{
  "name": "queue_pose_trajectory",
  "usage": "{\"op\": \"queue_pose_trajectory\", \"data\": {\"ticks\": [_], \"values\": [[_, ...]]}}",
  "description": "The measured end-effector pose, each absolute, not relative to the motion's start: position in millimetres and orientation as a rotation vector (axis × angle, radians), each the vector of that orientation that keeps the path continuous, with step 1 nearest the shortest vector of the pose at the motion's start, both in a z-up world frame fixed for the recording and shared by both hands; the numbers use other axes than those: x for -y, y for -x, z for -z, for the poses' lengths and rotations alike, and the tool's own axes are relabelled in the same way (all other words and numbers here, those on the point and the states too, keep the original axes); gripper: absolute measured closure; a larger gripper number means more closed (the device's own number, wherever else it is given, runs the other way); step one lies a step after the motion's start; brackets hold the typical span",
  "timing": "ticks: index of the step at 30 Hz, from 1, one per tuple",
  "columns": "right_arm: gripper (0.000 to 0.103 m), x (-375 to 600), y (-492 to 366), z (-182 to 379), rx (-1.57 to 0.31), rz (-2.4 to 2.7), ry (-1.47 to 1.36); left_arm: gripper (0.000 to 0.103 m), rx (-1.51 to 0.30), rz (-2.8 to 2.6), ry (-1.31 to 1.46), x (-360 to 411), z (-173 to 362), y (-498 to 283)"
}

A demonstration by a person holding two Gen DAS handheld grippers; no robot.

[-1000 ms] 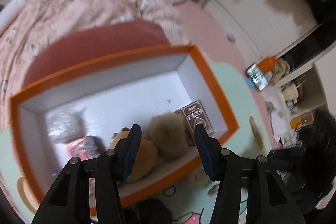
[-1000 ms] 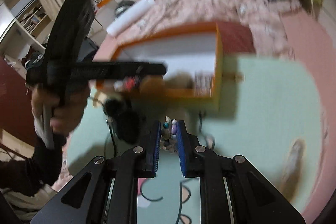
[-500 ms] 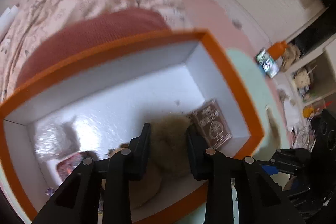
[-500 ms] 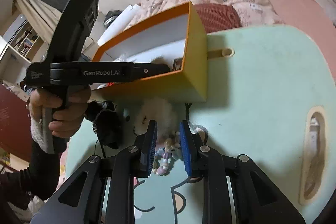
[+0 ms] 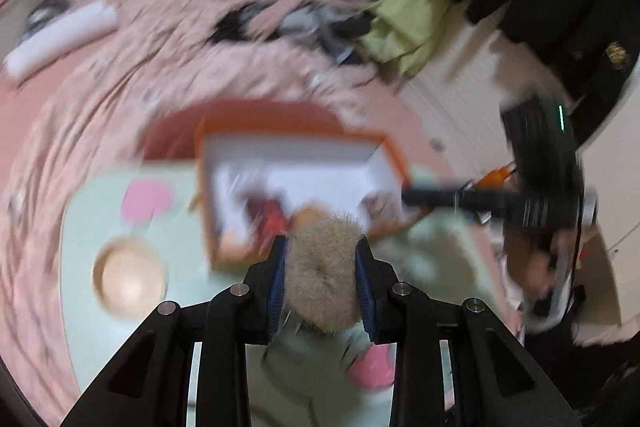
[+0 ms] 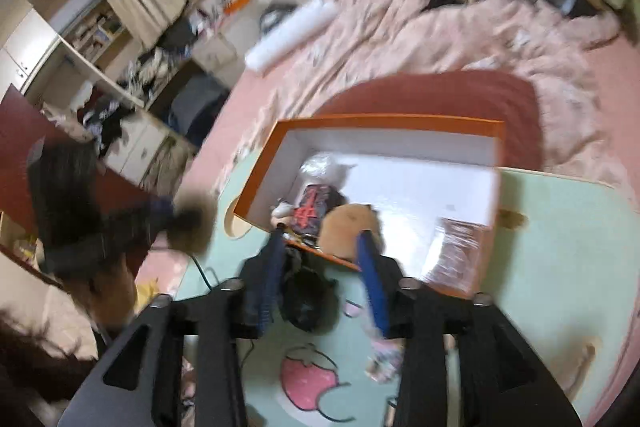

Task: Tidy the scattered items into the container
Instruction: 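Carry the beige pompom onto the table with the left tool while the right tool grasps the brown plush, then lift the brown plush out of the box with the right tool onto the table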

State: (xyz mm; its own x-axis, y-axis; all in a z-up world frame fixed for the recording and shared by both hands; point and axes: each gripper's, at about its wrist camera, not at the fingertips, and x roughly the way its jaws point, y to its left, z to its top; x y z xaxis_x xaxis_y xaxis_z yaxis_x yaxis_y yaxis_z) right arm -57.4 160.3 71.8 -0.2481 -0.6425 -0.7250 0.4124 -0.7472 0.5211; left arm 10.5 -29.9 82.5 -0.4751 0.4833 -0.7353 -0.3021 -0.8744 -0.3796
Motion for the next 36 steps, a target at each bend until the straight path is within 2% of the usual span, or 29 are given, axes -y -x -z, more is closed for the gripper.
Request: {"op": "queue_pose_trajectory", "data": {"ticks": [2, 5, 10, 12, 13, 14, 17, 20, 23, 29, 33, 36], "values": [[0.035, -134.8, 72.0, -59.0, 0.217, 2.022, -1.419, 0.073, 0.299, -2.374, 1.322, 35.5, -57.3, -21.1], [0.035, -109.5, 83.6, -37.0, 0.121, 2.029, -1.548, 0.073, 0.327, -2.418, 1.371, 40.0, -31.4, -33.6], [0.035, -100.9, 94.4, -4.8, 0.054, 1.981, -1.740, 0.071, 0.267, -2.430, 1.414, 41.0, -8.6, -37.6], [0.043, -99.0, 94.9, 3.4, 0.009, 1.972, -1.761, 0.060, 0.215, -2.431, 1.425, 34.6, -0.4, -38.2], [0.049, -99.2, 94.6, 4.4, -0.012, 1.978, -1.759, 0.047, 0.182, -2.452, 1.400, 31.7, -1.2, -39.9], [0.060, -99.4, 93.2, 2.9, -0.056, 2.007, -1.750, 0.042, 0.144, -2.466, 1.388, 28.2, -1.3, -40.7], [0.061, -104.1, 88.2, 0.6, -0.061, 2.040, -1.732, 0.041, 0.101, -2.478, 1.379, 23.5, -2.6, -40.2], [0.062, -111.0, 84.6, -2.8, -0.028, 2.076, -1.707, 0.041, 0.180, -2.461, 1.382, 31.4, -4.9, -39.1], [0.062, -123.6, 76.8, -23.2, 0.040, 2.165, -1.562, 0.036, 0.261, -2.426, 1.366, 41.4, -11.7, -39.6], [0.061, -148.8, 35.5, -80.6, 0.077, 2.240, -1.265, 0.036, 0.269, -2.404, 1.318, 48.8, -50.3, -22.4], [0.061, -143.4, 5.8, -87.9, 0.052, 2.196, -1.192, 0.036, 0.192, -2.377, 1.278, 27.2, -81.4, 6.2], [0.060, -143.9, -19.3, -73.3, 0.020, 2.152, -1.221, 0.043, 0.097, -2.388, 1.340, 3.2, -85.8, 32.9]]}}
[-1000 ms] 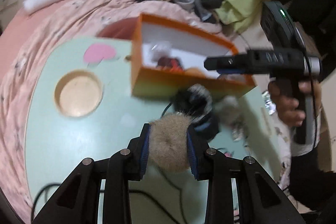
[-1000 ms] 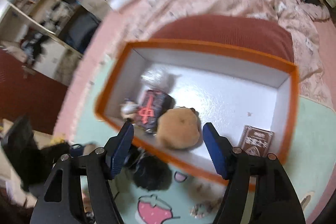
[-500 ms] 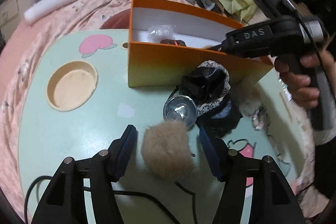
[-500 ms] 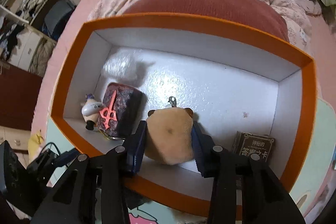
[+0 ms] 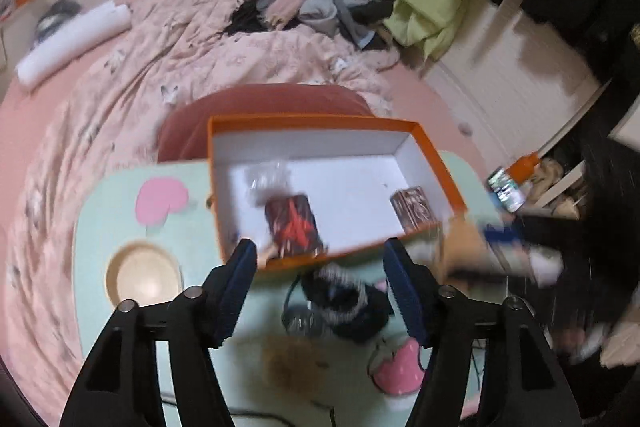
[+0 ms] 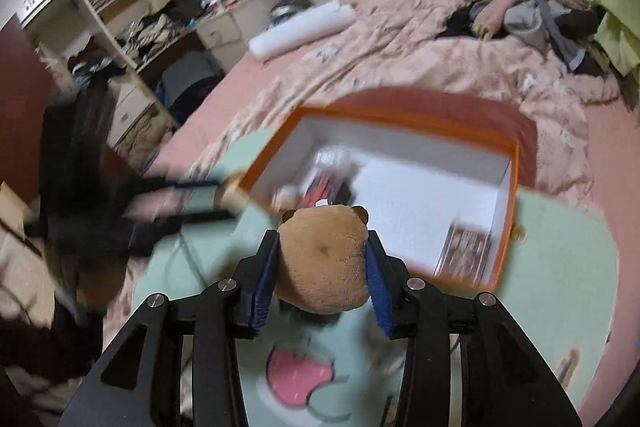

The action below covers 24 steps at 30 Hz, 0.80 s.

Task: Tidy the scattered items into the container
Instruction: 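Lift the brown plush out of the box with the right tool onto the table, then grasp the red-and-black box with the left tool and set it on the table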

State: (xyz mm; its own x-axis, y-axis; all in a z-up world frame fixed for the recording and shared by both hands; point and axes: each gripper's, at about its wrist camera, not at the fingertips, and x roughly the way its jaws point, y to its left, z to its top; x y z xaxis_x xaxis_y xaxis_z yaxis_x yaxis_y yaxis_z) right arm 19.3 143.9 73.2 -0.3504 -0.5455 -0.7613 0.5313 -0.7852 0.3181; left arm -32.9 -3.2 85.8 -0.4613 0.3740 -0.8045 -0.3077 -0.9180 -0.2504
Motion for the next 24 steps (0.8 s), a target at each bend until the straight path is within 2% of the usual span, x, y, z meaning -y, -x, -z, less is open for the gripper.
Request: {"op": "queue_pose_trajectory", "data": {"ticks": [2, 4, 9, 11, 14, 15, 19, 24], "values": [[0.059, -142.3, -31.5, -60.3, -0.002, 2.154, -1.260, 0.052, 0.057, -2.376, 1.444, -11.2, -76.3, 55.8], [0.058, -146.1, -37.1, -48.1, 0.025, 2.152, -1.296, 0.057, 0.038, -2.371, 1.547, -20.9, -64.7, 73.9], [0.057, -160.2, -40.7, -24.6, 0.167, 2.116, -1.367, 0.057, -0.073, -2.366, 1.703, -39.8, -31.9, 95.8], [0.057, -163.0, -41.8, -20.0, 0.190, 2.127, -1.372, 0.057, -0.170, -2.412, 1.715, -47.8, -26.7, 98.3], [0.056, -160.6, -41.6, -9.6, 0.149, 2.152, -1.412, 0.058, -0.278, -2.464, 1.708, -57.6, -22.7, 97.8], [0.056, -157.7, -41.8, -5.2, 0.108, 2.173, -1.426, 0.061, -0.295, -2.455, 1.709, -59.8, -20.5, 97.1], [0.052, -154.5, -44.9, 1.5, 0.041, 2.272, -1.387, 0.065, -0.215, -2.348, 1.750, -61.9, -8.9, 97.7], [0.052, -165.0, -42.5, -4.3, 0.133, 2.288, -1.362, 0.065, -0.154, -2.376, 1.699, -57.0, -10.7, 96.1]]}}
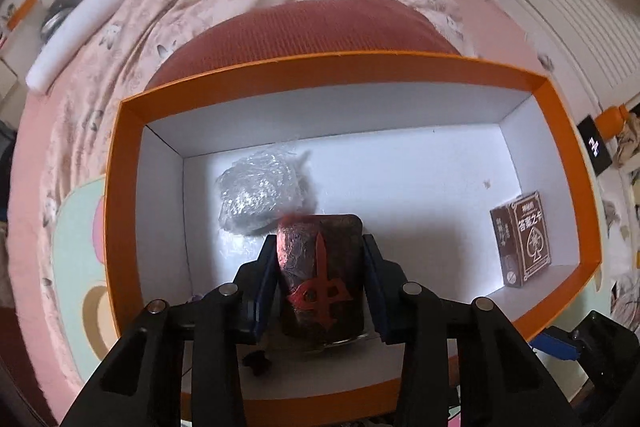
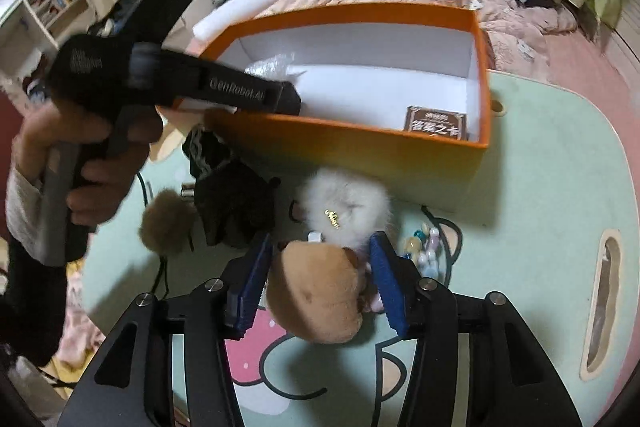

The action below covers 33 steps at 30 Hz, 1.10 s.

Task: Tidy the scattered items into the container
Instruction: 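Grasp the red-and-black box with the left tool and set it on the table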

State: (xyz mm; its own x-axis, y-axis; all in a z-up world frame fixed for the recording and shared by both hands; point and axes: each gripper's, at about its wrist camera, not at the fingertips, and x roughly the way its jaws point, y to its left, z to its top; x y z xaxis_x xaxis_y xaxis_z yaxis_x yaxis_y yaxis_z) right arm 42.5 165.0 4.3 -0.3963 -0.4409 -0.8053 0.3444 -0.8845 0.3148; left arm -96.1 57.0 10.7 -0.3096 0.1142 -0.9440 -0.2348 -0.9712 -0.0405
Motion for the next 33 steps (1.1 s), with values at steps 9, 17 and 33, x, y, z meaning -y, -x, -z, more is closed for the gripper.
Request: {"op": "queue_pose_trajectory", "data": {"ticks": [9, 17, 33], "values": [[0.052, -176.7, -49.5, -34.1, 0.206, 2.283, -1.223, 0.066, 0.221, -2.447, 1.292, -2.8, -95.6, 61.0], [0.052, -161.7, -15.1, -73.4, 0.276, 2.223, -1.121, 0.065, 0.295, -2.562, 1.119, 55.2, -121.5, -8.7], [0.052, -43.1, 109.4, -7.9, 0.133, 2.227, -1.657, 0.055, 0.200, -2.568, 1.443, 50.4, -8.0, -41.6]]}}
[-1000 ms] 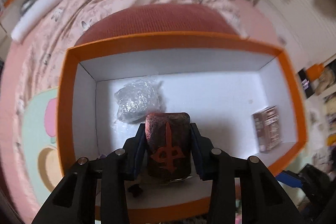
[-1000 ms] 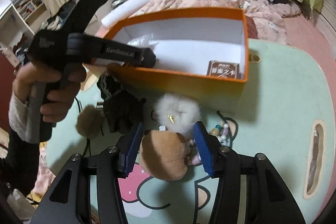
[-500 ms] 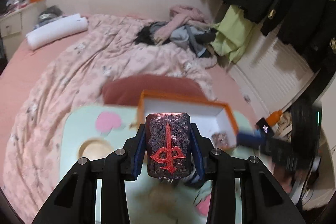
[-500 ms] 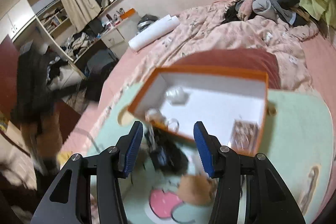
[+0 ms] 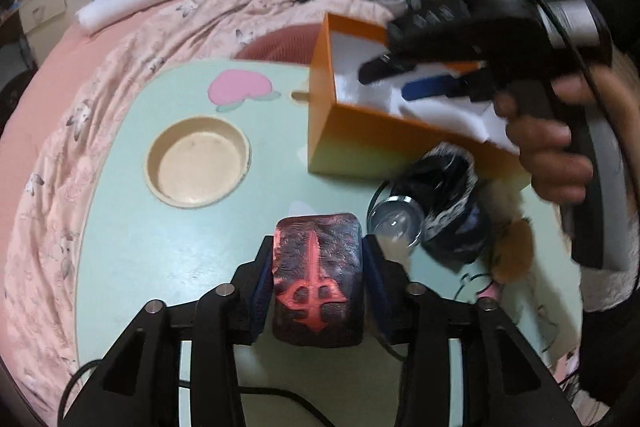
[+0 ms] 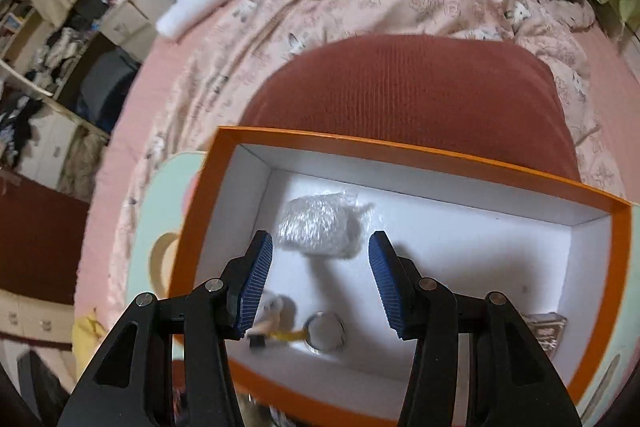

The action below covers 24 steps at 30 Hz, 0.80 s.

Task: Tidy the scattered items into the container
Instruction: 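Grasp the red-and-black box with the left tool and set it on the table, then grasp the bubble-wrap bag in the box with the right tool and set it on the table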

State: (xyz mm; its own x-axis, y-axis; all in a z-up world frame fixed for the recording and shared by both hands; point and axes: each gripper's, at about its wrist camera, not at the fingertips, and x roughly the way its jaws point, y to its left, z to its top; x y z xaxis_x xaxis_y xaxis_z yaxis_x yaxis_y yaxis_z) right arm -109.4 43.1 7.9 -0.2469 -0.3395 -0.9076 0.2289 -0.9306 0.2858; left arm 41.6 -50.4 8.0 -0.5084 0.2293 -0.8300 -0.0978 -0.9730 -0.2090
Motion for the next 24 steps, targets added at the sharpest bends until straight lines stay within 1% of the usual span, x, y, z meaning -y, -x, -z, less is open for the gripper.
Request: {"op": "queue_pose_trajectory", "data": {"ticks": [1, 3, 4, 6, 7, 11, 16, 19, 22, 24], "values": [[0.052, -41.3, 110.9, -1.4, 0.120, 2.221, -1.686, 0.051, 0.211, -2.572, 1.435, 50.6, -6.5, -42.0], [0.052, -38.3, 109.6, 7.8, 0.062, 2.226, -1.705, 0.051, 0.251, -2.564, 1.433, 52.8, -3.9, -41.7], [0.054, -36.1, 105.6, 7.4, 0.005, 2.246, -1.685, 0.051, 0.278, -2.557, 1.436, 54.9, -2.5, -40.7], [0.071, -32.0, 98.5, 6.0, -0.127, 2.291, -1.660, 0.051, 0.314, -2.551, 1.433, 58.5, -0.9, -40.1], [0.072, -32.1, 96.4, 5.5, -0.161, 2.302, -1.651, 0.051, 0.311, -2.552, 1.431, 58.1, -0.7, -40.0], [0.073, -36.6, 92.8, 2.6, -0.165, 2.303, -1.629, 0.050, 0.265, -2.568, 1.426, 50.6, -0.6, -41.1], [0.073, -35.4, 92.9, 4.7, -0.204, 2.326, -1.601, 0.050, 0.306, -2.565, 1.433, 54.6, -1.7, -40.1], [0.073, -32.3, 95.6, 7.4, -0.185, 2.331, -1.581, 0.050, 0.310, -2.579, 1.418, 59.9, -7.0, -40.3], [0.073, -36.6, 89.4, 0.6, -0.159, 2.355, -1.517, 0.050, 0.300, -2.595, 1.388, 65.1, -17.9, -38.8], [0.073, -41.7, 79.3, -14.7, -0.164, 2.401, -1.428, 0.050, 0.293, -2.597, 1.368, 67.7, -27.3, -33.3]]}}
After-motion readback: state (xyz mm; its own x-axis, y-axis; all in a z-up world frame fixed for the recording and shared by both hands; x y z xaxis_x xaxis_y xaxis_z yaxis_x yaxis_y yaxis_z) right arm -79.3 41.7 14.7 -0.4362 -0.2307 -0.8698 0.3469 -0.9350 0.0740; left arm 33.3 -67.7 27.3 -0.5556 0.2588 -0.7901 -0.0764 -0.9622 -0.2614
